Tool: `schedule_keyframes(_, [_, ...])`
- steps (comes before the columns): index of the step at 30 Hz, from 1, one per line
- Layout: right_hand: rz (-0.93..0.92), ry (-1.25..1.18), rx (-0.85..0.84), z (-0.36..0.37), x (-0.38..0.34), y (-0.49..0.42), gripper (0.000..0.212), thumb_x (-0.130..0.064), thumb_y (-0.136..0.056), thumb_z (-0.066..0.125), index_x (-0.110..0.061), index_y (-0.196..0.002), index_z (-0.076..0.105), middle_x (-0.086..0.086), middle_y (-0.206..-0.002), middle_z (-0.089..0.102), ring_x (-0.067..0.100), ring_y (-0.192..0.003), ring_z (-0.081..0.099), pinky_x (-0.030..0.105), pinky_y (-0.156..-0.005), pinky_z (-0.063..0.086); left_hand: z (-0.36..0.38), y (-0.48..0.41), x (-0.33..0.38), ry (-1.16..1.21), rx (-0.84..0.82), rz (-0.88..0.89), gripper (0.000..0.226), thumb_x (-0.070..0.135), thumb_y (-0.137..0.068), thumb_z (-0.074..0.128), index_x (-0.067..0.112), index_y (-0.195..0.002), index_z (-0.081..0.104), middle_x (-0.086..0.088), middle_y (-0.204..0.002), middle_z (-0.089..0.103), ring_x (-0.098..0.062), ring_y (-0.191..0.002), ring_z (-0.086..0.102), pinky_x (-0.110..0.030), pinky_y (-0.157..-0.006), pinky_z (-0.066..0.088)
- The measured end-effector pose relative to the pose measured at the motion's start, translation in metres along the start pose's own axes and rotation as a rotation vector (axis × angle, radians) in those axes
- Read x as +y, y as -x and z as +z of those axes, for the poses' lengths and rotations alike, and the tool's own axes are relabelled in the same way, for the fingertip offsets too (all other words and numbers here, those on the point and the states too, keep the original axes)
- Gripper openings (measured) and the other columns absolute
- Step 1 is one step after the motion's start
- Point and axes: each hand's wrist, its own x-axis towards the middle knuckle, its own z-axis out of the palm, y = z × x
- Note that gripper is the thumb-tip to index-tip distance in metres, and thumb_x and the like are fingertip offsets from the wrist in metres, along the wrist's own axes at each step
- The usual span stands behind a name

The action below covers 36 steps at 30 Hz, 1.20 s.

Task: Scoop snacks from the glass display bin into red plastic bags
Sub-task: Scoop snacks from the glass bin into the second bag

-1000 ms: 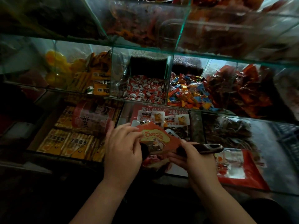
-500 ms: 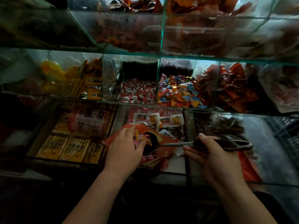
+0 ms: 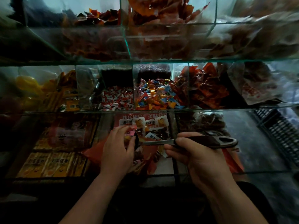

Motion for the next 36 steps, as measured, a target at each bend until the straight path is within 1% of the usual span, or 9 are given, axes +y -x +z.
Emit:
schedule_keyframes(5, [-0.050,-0.063,-0.012,0.003,-0.016,0.005,0.017,0.012,-0.087,0.066,-0.004,-0.083,0.073,0.028,-0.081,0.075,0.041,-0.080,0.077,0.032,-0.063,0.063,0.000,-0.025,0.019,0.041,0.066,0.124,0.025,0.035,-0.104,0.056,0.018,-0.120,0.064,0.005,-0.116,0.058,-0.013,-0.113,0.054,-0.037,-0.095,0.050])
schedule_keyframes(9, [-0.109,-0.137,0.034,0.006,-0.034,0.005,0.027,0.010,-0.085,0.065,-0.010,-0.072,0.077,0.025,-0.080,0.075,0.039,-0.079,0.077,0.029,-0.062,0.062,0.002,-0.058,0.038,0.068,0.112,0.241,0.023,0.037,-0.103,0.057,0.020,-0.116,0.066,0.008,-0.115,0.057,-0.007,-0.109,0.052,-0.033,-0.092,0.049])
schedule_keyframes(12, [-0.131,-0.208,0.102,0.007,-0.048,-0.004,0.021,0.008,-0.088,0.063,-0.007,-0.078,0.074,0.019,-0.078,0.076,0.036,-0.080,0.078,0.029,-0.063,0.062,0.009,-0.088,0.055,0.067,0.105,0.280,0.032,0.043,-0.102,0.056,0.020,-0.123,0.065,0.008,-0.129,0.050,-0.004,-0.119,0.045,-0.032,-0.099,0.046])
schedule_keyframes(17, [-0.169,-0.346,0.197,0.013,-0.062,-0.034,0.011,0.001,-0.095,0.059,-0.006,-0.088,0.064,0.006,-0.069,0.075,0.028,-0.080,0.079,0.026,-0.064,0.062,0.023,-0.138,0.071,0.083,-0.005,0.217,0.061,0.056,-0.100,0.050,0.025,-0.151,0.040,0.002,-0.160,0.027,-0.020,-0.148,0.026,-0.037,-0.117,0.028])
schedule_keyframes(21, [-0.240,-0.323,0.249,0.029,-0.059,-0.071,0.004,-0.003,-0.093,0.066,-0.006,-0.092,0.069,0.006,-0.078,0.079,0.025,-0.086,0.079,0.027,-0.072,0.062,0.027,-0.145,0.064,0.181,0.060,0.100,0.054,0.041,-0.104,0.052,0.015,-0.150,0.041,-0.005,-0.161,0.029,-0.020,-0.148,0.024,-0.044,-0.121,0.028])
schedule_keyframes(26, [-0.585,0.321,0.172,0.047,-0.037,-0.114,0.010,-0.014,-0.088,0.076,-0.024,-0.088,0.075,-0.005,-0.088,0.075,0.004,-0.084,0.074,0.015,-0.069,0.058,0.028,-0.126,0.049,0.134,0.069,0.081,0.068,0.023,-0.099,0.060,0.021,-0.157,0.026,0.017,-0.163,0.014,-0.008,-0.149,0.016,-0.006,-0.104,0.009])
schedule_keyframes(28, [-0.789,0.606,0.040,0.049,-0.031,-0.124,0.006,-0.011,-0.091,0.074,-0.017,-0.093,0.072,-0.009,-0.082,0.071,0.000,-0.081,0.069,0.011,-0.066,0.052,0.027,-0.121,0.044,0.149,0.034,0.045,0.074,0.024,-0.097,0.061,0.024,-0.159,0.020,0.019,-0.165,0.010,-0.005,-0.149,0.014,-0.007,-0.103,0.007])
schedule_keyframes(32, [-1.040,1.183,-0.280,0.043,-0.023,-0.131,0.026,-0.006,-0.086,0.072,-0.008,-0.111,0.067,0.006,-0.109,0.066,0.021,-0.098,0.065,0.037,-0.083,0.056,0.026,-0.115,0.040,0.134,-0.056,-0.050,0.080,0.030,-0.098,0.061,0.023,-0.162,0.013,0.009,-0.170,0.005,-0.008,-0.154,0.007,-0.019,-0.113,0.004])
schedule_keyframes(36, [-1.089,1.188,-0.260,0.037,-0.022,-0.112,0.035,-0.019,-0.086,0.064,-0.005,-0.117,0.066,0.010,-0.118,0.063,0.025,-0.105,0.064,0.043,-0.086,0.056,0.021,-0.112,0.046,0.177,-0.086,-0.076,0.081,0.028,-0.098,0.064,0.023,-0.162,0.016,0.002,-0.170,0.014,-0.016,-0.155,0.014,-0.035,-0.123,0.019])
